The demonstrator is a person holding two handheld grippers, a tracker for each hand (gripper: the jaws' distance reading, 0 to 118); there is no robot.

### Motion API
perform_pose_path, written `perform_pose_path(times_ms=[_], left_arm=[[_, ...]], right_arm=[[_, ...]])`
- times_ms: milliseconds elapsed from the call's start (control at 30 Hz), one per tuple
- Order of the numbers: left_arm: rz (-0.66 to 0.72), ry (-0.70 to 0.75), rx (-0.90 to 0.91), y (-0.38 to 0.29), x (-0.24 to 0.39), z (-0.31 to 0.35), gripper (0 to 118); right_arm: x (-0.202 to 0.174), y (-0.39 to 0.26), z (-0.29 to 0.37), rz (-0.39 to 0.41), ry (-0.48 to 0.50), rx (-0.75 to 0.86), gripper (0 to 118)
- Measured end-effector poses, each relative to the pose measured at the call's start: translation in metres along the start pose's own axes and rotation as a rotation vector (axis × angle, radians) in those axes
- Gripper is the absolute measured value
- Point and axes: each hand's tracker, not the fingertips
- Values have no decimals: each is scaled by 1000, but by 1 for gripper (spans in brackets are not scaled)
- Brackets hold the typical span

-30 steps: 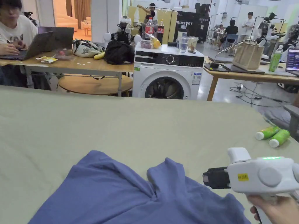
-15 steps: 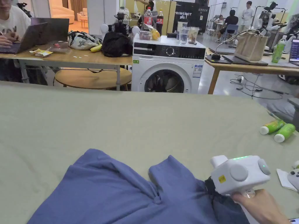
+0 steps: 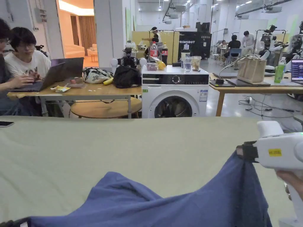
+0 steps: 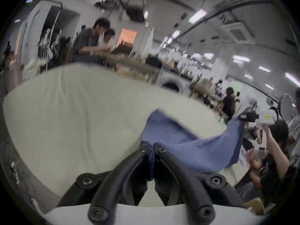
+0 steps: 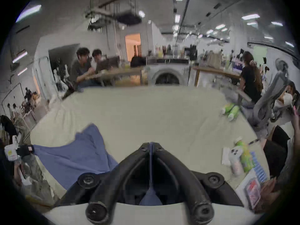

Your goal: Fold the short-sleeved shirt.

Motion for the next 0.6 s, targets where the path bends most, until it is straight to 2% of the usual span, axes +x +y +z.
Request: perform_pose_path(times_ms=[67,233,400,533,600], left_arm=[[-19,-61,100,45,15,1,0],[-138,-6,184,156,53,-22,0],[-212,53,257,250,70,-58,0],[-221,80,271,306,81,-82,0],[-251,103,307,326,86,-91,0]], right_arm=[[-5,27,30,0,-4,67,0],[-10,92,67,46,-113,202,0],[-10,149,63,18,-182,256,0],[-14,189,48,-49,-199,349,0],[-16,210,36,-40,-203,344,0]])
